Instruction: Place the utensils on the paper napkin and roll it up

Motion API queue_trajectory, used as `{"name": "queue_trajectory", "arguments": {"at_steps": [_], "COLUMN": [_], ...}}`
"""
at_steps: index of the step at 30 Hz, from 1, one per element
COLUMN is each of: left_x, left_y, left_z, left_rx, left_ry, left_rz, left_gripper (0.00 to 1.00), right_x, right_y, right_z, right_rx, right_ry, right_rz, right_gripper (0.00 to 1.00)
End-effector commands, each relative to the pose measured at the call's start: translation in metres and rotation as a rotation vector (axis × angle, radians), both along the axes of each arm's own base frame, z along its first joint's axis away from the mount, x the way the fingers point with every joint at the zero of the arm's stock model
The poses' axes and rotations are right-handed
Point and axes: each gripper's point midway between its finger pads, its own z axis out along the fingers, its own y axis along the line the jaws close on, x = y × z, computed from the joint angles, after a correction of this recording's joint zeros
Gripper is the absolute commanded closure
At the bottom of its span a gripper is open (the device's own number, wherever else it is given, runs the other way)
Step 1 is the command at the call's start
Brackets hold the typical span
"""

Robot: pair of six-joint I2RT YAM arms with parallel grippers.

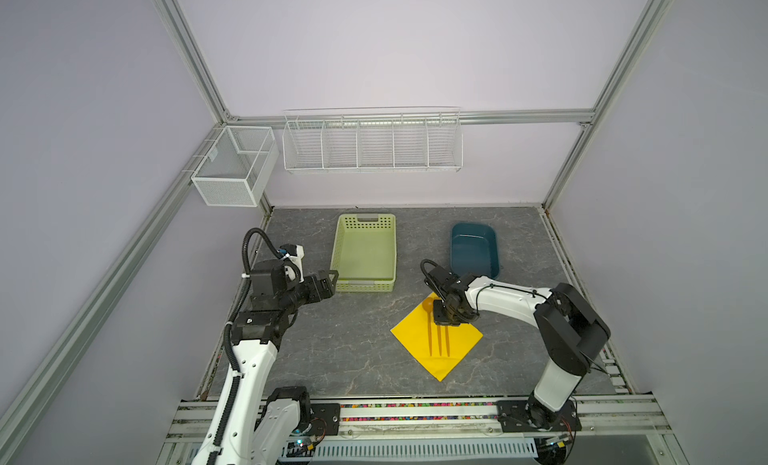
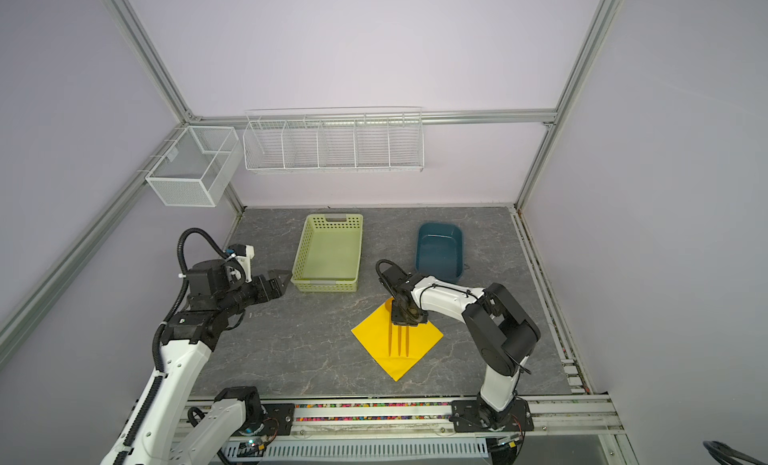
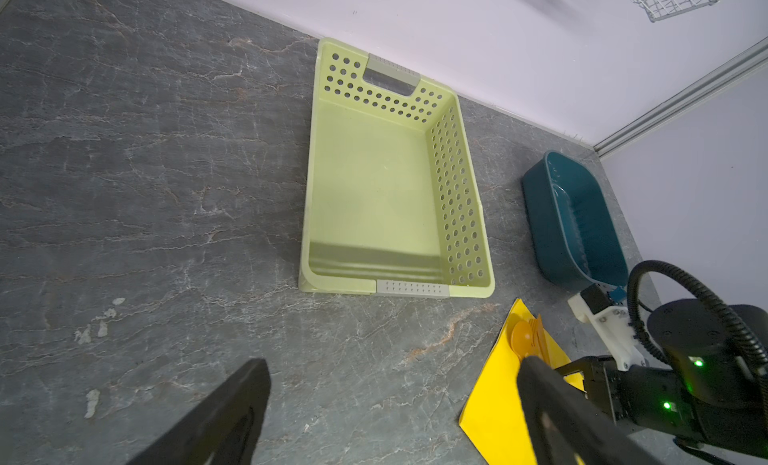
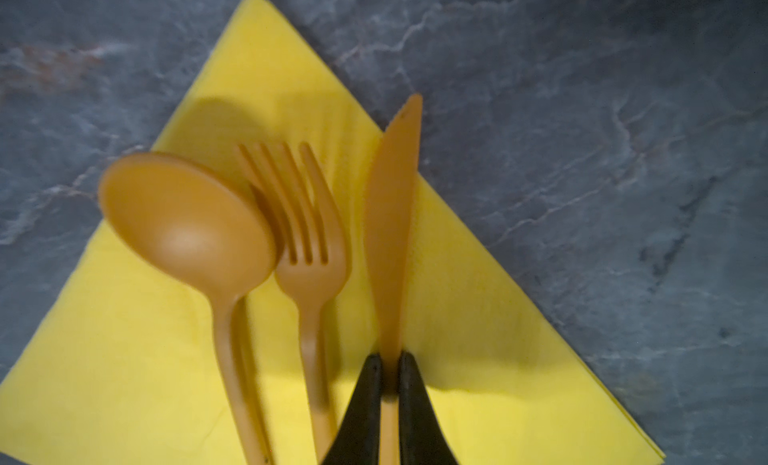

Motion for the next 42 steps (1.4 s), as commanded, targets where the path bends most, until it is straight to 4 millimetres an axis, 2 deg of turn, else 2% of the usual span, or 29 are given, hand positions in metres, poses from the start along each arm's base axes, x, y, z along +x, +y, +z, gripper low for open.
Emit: {"name": "queue_trajectory", "arguments": {"at_steps": [1,11,24,29,32,37,42], "left_x": [0.000,0.000,-0.001,-0.004,-0.006,-0.008,-0.016], "left_y": [0.000,0.001,-0.002,-0.020,-0.031,-0.046,-0.071], "left_z": [-0.001,-0.002,-0.002,-0.004,-0.008,-0.011,-0.020], "left_rx": [-0.003,-0.002,-0.001,0.019,0.018,-0.030,-0.041], "left_ry": [-0.004,0.000,-0.009,-0.003,0.018,0.040,0.070], "left_rz": [0.006,0.007,-0.001,-0.054,-0.073,-0.083,-0.112], "left_gripper": [0.06,0.06,0.07,0.08,0.08,0.10,0.15], "right_x": [-0.007,-0.005,0.000,-0.002,-0.007,-0.017,-0.033], "right_y": [-0.005,-0.005,-0.008,-0.009,-0.002,-0.008,-0.004], "right_z": [-0.005,0.002,0.047,0.064,0.075,0.092,0.105], "right_rx": [-0.019,-0.015,0.014,0.038,0.079,0.083,0.126], "right_ry": [0.013,0.001,-0.082,-0.117,-0.148,-0.208,-0.278], "right_rz": [-0.022,-0.025,-0.013,0.048,0.166,0.326,0.529], "right_gripper": [0.88,0.77,0.68,0.68,0.67,0.62,0.59]}}
